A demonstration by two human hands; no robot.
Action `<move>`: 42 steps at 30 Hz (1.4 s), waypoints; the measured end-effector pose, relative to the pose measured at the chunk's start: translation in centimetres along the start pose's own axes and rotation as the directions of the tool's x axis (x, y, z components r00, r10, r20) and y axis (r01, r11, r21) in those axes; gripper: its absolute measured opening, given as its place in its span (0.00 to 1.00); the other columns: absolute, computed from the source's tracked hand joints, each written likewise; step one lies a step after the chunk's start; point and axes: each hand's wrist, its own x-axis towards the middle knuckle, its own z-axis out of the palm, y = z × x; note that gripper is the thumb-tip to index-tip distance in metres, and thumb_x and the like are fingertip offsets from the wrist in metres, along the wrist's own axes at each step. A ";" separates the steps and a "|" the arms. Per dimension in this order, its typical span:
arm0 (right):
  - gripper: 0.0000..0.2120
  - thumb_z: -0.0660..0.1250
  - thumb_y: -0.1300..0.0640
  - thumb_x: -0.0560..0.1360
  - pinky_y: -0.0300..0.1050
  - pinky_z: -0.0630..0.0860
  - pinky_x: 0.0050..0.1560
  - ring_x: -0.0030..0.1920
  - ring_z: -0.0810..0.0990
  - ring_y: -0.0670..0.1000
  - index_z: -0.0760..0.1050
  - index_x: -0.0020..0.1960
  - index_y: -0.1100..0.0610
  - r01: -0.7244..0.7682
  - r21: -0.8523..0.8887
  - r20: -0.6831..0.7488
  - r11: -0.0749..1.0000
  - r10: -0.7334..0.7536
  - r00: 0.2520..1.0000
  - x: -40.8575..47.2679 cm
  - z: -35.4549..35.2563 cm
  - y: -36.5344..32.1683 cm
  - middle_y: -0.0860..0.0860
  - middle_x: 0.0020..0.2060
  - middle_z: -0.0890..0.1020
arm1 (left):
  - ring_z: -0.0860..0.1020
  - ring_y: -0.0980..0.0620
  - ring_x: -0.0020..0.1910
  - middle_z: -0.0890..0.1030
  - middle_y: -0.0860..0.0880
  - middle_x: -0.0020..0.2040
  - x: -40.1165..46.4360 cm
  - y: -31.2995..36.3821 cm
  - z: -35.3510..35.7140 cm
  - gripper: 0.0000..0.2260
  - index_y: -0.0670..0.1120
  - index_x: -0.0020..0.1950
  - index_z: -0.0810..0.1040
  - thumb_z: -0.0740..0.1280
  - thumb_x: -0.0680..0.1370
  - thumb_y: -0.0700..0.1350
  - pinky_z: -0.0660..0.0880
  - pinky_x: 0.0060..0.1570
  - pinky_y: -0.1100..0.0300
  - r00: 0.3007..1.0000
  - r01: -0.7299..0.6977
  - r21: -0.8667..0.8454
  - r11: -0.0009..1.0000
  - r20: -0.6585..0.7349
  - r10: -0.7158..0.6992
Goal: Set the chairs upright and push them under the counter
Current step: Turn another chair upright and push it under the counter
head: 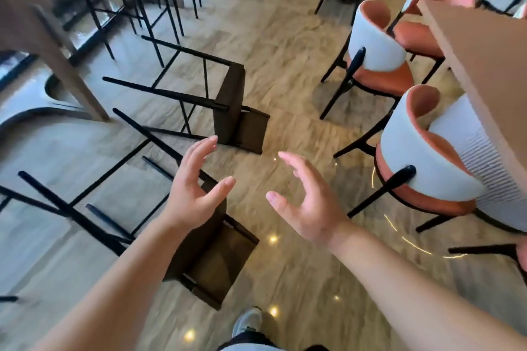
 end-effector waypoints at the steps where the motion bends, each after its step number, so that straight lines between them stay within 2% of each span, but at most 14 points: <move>1: 0.30 0.69 0.51 0.73 0.35 0.63 0.67 0.69 0.67 0.42 0.65 0.71 0.58 0.005 0.011 0.017 1.000 -0.005 1.000 1.0 -0.3 0.5 0.49 0.68 0.71 | 0.72 0.47 0.69 0.72 0.50 0.69 0.4 -0.2 0.2 0.30 0.52 0.74 0.67 0.67 0.76 0.62 0.70 0.67 0.53 1.000 0.015 0.018 1.000 -0.023 -0.015; 6: 0.30 0.69 0.51 0.73 0.37 0.63 0.68 0.69 0.67 0.43 0.66 0.71 0.57 0.071 0.072 0.120 0.995 -0.079 0.990 4.6 -1.0 3.5 0.49 0.67 0.71 | 0.71 0.47 0.70 0.72 0.52 0.70 -0.1 -0.8 1.6 0.28 0.57 0.74 0.65 0.66 0.76 0.63 0.70 0.66 0.43 0.988 0.106 0.096 0.990 -0.121 -0.094; 10: 0.29 0.68 0.47 0.73 0.32 0.62 0.66 0.68 0.66 0.38 0.65 0.71 0.51 0.113 0.121 0.223 0.986 -0.138 0.965 7.0 -1.2 7.2 0.44 0.67 0.70 | 0.71 0.48 0.70 0.71 0.54 0.71 -1.2 -0.8 4.0 0.28 0.59 0.74 0.65 0.66 0.76 0.63 0.71 0.66 0.43 0.953 0.217 0.147 0.965 -0.244 -0.177; 13: 0.29 0.67 0.45 0.73 0.34 0.63 0.67 0.68 0.67 0.40 0.64 0.71 0.48 0.168 0.175 0.330 0.970 -0.219 0.918 8.4 -1.2 10.3 0.43 0.67 0.70 | 0.71 0.49 0.70 0.71 0.54 0.71 -2.1 -0.6 6.9 0.29 0.58 0.75 0.65 0.68 0.76 0.62 0.70 0.67 0.47 0.903 0.312 0.159 0.937 -0.356 -0.240; 17: 0.29 0.68 0.46 0.72 0.33 0.63 0.66 0.67 0.68 0.41 0.66 0.70 0.53 0.222 0.219 0.433 0.950 -0.299 0.851 9.3 -0.4 14.4 0.45 0.66 0.71 | 0.72 0.51 0.68 0.72 0.52 0.69 -3.7 -1.2 11.0 0.29 0.54 0.74 0.67 0.68 0.75 0.61 0.69 0.67 0.55 0.821 0.429 0.155 0.890 -0.479 -0.312; 22: 0.28 0.71 0.52 0.71 0.35 0.64 0.67 0.66 0.69 0.43 0.70 0.68 0.59 0.222 0.242 0.545 0.944 -0.322 0.774 8.8 3.2 20.2 0.50 0.65 0.74 | 0.73 0.52 0.67 0.73 0.55 0.68 -6.8 -5.1 15.7 0.29 0.57 0.73 0.68 0.70 0.73 0.56 0.70 0.66 0.54 0.696 0.571 0.110 0.814 -0.591 -0.408; 24: 0.28 0.71 0.52 0.71 0.42 0.66 0.68 0.67 0.70 0.47 0.70 0.68 0.59 0.210 0.218 0.595 0.953 -0.300 0.745 8.3 6.0 23.8 0.52 0.66 0.74 | 0.73 0.52 0.67 0.73 0.54 0.68 -8.9 -8.5 17.4 0.29 0.55 0.72 0.68 0.70 0.73 0.56 0.70 0.66 0.53 0.660 0.619 0.095 0.779 -0.601 -0.451; 26: 0.27 0.70 0.51 0.71 0.44 0.65 0.69 0.68 0.70 0.47 0.70 0.68 0.58 0.199 0.181 0.640 0.963 -0.269 0.720 7.4 9.8 28.2 0.50 0.66 0.73 | 0.73 0.52 0.67 0.73 0.54 0.68 -11.8 -13.3 19.3 0.28 0.53 0.71 0.69 0.70 0.73 0.56 0.70 0.66 0.54 0.624 0.656 0.069 0.752 -0.610 -0.488; 31: 0.27 0.69 0.48 0.72 0.28 0.58 0.66 0.67 0.67 0.40 0.69 0.68 0.54 0.209 0.129 0.707 0.969 -0.238 0.666 3.5 22.3 41.5 0.42 0.64 0.70 | 0.72 0.60 0.66 0.73 0.62 0.65 -21.1 -27.7 24.7 0.26 0.54 0.70 0.71 0.69 0.73 0.57 0.66 0.64 0.68 0.587 0.721 0.097 0.687 -0.611 -0.530; 34: 0.26 0.69 0.47 0.73 0.24 0.58 0.62 0.65 0.68 0.40 0.68 0.68 0.52 0.239 0.066 0.773 0.969 -0.201 0.601 0.3 30.7 50.9 0.43 0.65 0.71 | 0.70 0.69 0.63 0.73 0.67 0.61 -27.6 -37.8 28.8 0.25 0.56 0.69 0.71 0.66 0.73 0.61 0.64 0.59 0.75 0.556 0.778 0.111 0.618 -0.580 -0.595; 36: 0.26 0.69 0.46 0.73 0.27 0.61 0.60 0.64 0.69 0.41 0.68 0.68 0.50 0.294 0.005 0.815 0.956 -0.174 0.553 -1.5 36.1 56.7 0.44 0.65 0.72 | 0.71 0.68 0.61 0.74 0.64 0.62 -31.7 -44.4 31.3 0.25 0.56 0.69 0.71 0.64 0.74 0.63 0.65 0.59 0.73 0.560 0.805 0.175 0.566 -0.536 -0.631; 38: 0.27 0.69 0.45 0.73 0.27 0.59 0.58 0.63 0.68 0.41 0.67 0.69 0.50 0.376 -0.026 0.832 0.926 -0.189 0.521 -2.8 41.4 62.0 0.45 0.66 0.72 | 0.71 0.63 0.63 0.74 0.59 0.65 -35.4 -50.7 33.1 0.25 0.55 0.69 0.71 0.62 0.75 0.63 0.68 0.63 0.64 0.587 0.804 0.271 0.529 -0.505 -0.633; 40: 0.28 0.68 0.45 0.73 0.28 0.57 0.60 0.65 0.66 0.42 0.66 0.70 0.51 0.446 -0.059 0.839 0.893 -0.198 0.507 -3.2 45.4 65.9 0.47 0.68 0.71 | 0.71 0.58 0.65 0.74 0.56 0.67 -37.8 -55.7 34.3 0.25 0.57 0.70 0.69 0.60 0.75 0.65 0.70 0.64 0.58 0.591 0.807 0.343 0.481 -0.466 -0.659; 42: 0.30 0.68 0.44 0.73 0.34 0.59 0.64 0.68 0.66 0.45 0.65 0.71 0.51 0.507 -0.086 0.854 0.857 -0.199 0.481 -3.6 49.0 69.7 0.47 0.70 0.69 | 0.70 0.55 0.67 0.72 0.56 0.69 -39.9 -60.0 35.5 0.27 0.58 0.71 0.67 0.57 0.74 0.67 0.70 0.65 0.54 0.582 0.801 0.427 0.420 -0.388 -0.714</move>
